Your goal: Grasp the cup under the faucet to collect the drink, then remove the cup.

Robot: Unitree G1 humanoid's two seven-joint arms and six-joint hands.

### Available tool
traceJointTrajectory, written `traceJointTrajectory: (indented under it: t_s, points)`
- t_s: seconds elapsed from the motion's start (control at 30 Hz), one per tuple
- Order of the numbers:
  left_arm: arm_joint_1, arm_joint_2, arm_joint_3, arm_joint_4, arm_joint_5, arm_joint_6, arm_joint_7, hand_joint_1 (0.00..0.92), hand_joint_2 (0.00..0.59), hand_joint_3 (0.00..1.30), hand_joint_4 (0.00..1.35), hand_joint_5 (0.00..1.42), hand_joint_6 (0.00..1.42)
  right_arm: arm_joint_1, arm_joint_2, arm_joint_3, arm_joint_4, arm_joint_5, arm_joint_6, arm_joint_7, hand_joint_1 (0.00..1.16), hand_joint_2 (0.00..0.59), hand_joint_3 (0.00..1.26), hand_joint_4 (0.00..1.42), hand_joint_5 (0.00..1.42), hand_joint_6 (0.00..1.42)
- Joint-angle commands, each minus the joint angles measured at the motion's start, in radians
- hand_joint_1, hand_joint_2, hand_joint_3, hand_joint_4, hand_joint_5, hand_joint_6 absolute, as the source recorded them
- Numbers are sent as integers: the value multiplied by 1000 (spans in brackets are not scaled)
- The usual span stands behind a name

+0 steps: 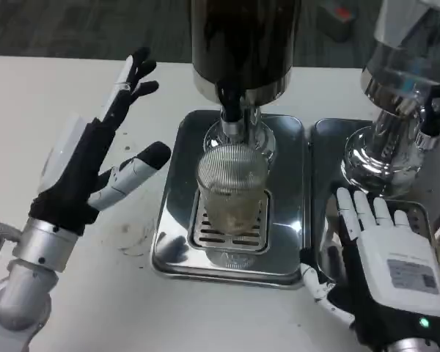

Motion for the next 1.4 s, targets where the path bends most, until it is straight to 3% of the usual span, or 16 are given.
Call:
traceJointTrajectory:
  t_s: [0.03, 0.2, 0.57, 1.07, 1.4]
  points:
    - [-98, -77, -53, -47, -104, -20, -187, 0, 89, 0, 0, 130, 0, 20, 9, -4, -23, -14, 14, -20, 287, 432, 0, 0, 0, 0]
    - [-83, -97, -25, -71, -119, -14, -241, 0, 90, 25, 0, 156, 0, 33, 17, 0, -31, -17, 20, -20, 287, 432, 0, 0, 0, 0]
    - [-67, -75, 41, -51, -118, -13, -256, 0, 93, 66, 0, 194, 21, 10, 18, 2, -11, 3, 8, -17, 287, 432, 0, 0, 0, 0]
    - [-81, -115, 7, -86, -172, -28, -422, 0, 98, 83, 5, 232, 47, 14, 36, 0, 0, 16, 13, -33, 287, 432, 0, 0, 0, 0]
    - [-52, -99, -22, -150, -129, -66, -443, 0, 104, 107, 38, 255, 68, 8, 40, -2, 7, 23, 9, -33, 288, 437, 0, 0, 0, 0]
